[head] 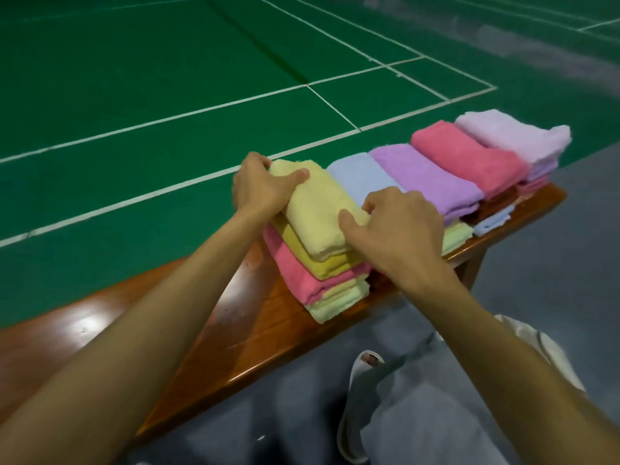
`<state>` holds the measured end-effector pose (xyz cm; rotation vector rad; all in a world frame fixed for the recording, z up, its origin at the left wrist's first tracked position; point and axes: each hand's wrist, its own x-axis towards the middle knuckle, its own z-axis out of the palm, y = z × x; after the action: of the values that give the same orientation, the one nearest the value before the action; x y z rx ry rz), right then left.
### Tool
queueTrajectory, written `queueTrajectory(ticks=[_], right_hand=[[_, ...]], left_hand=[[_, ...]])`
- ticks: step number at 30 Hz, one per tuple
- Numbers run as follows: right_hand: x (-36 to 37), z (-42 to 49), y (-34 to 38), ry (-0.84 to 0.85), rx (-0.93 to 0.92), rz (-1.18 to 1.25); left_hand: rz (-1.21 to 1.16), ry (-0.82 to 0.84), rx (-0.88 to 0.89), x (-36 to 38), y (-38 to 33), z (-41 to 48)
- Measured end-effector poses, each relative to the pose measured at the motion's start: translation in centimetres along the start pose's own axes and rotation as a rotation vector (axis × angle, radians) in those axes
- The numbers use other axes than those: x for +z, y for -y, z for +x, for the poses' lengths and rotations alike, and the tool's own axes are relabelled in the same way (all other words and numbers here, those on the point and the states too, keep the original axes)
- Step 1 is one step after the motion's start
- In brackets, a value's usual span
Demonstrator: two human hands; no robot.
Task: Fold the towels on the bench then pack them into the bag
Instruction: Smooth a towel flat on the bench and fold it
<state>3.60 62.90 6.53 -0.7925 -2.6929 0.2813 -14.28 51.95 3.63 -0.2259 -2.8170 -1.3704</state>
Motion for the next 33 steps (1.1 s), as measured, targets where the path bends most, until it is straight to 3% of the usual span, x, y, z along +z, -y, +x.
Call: queueTrajectory(ticks=[3, 7, 9, 11, 18, 21, 24, 26, 30, 33], right_hand=[[-0.8, 0.9, 0.4, -0.061, -0.051, -0.052], [0.8, 3.8, 0.4, 0.03, -0.392, -0.041], [2.5, 4.6, 0.0, 0.218, -0.459, -0.052], [4.1, 4.5, -0.7, 0.357, -0.43, -0.059], [4.8, 3.8, -1.2, 0.382, -0.393, -0.043], [3.0, 4.2, -0.9, 0.438, -0.355, 0.098], [0.4, 4.6, -1.3, 0.396, -0.27, 0.303], [-1.3, 4.8, -2.0, 0.376, -0.236, 0.458], [-3.2, 4.4, -3.4, 0.334, -0.202, 0.685], [-2.9, 3.5, -3.1, 0.343, -0.215, 0.7]], left_hand=[[0.206, -0.038, 0.275, -1.3, -1.1, -0.8], [0.457, 0.266, 0.64, -1.9, -1.5, -2.0], [0.58, 0.402, 0.665, -1.4, -0.6, -2.4], [0.621, 0.432, 0.637, -0.9, 0.7, -3.0], [0.621, 0.449, 0.604, -1.1, 0.5, -4.0], [0.411, 0.433, 0.464, -2.3, -0.6, -4.8], [0.03, 0.303, 0.209, -3.5, -1.4, -6.1], [-0.096, 0.236, 0.042, -4.1, -1.6, -6.8], [-0.266, 0.429, -0.362, -5.5, -1.6, -8.3], [-0.254, 0.54, -0.521, -6.1, -0.7, -9.1]])
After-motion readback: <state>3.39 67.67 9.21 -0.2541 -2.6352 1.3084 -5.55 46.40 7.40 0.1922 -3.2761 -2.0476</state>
